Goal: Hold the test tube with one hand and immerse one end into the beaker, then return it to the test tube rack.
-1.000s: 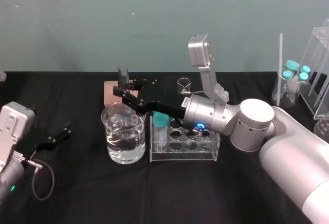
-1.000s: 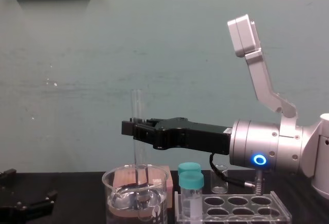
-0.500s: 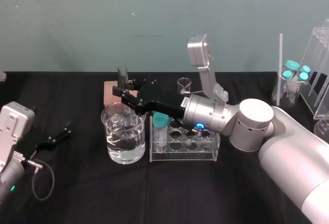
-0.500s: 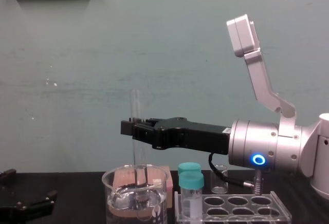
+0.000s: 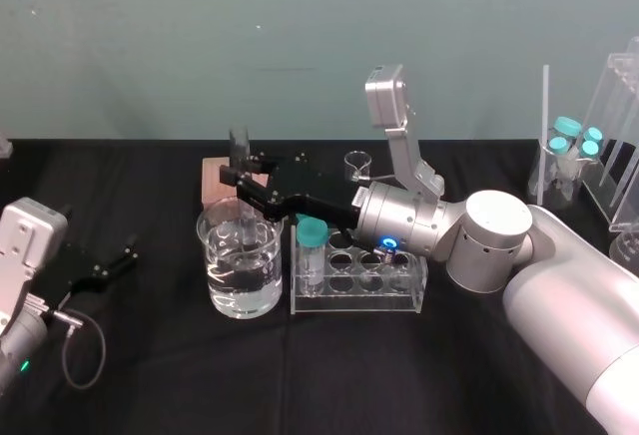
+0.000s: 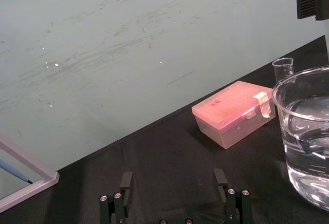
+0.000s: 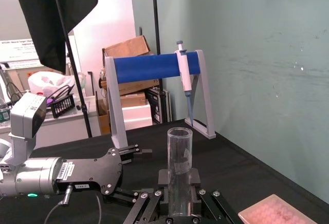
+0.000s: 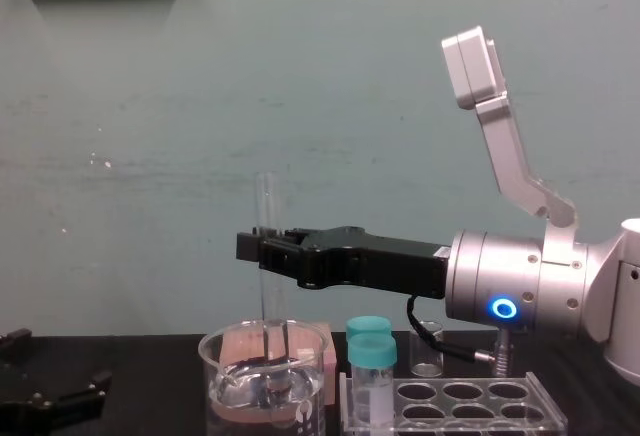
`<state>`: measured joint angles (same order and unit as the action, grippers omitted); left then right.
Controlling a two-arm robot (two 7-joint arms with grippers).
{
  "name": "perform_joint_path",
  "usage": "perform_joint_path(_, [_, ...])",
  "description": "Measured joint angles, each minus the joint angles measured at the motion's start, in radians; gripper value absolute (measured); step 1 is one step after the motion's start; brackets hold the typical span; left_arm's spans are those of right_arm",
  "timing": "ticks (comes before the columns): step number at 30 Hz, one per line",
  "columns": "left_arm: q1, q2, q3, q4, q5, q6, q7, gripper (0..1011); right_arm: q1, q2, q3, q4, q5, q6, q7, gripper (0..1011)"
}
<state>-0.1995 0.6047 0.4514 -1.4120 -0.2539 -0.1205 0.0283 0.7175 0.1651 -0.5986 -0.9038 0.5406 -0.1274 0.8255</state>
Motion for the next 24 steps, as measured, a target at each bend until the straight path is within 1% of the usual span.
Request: perform_joint_path(24, [0.000,0.000,0.000,0.000,0.000,0.000,0.000,1000,-0.007,0.004,-0.004,-0.015,-0.001,0.003,0.001,225])
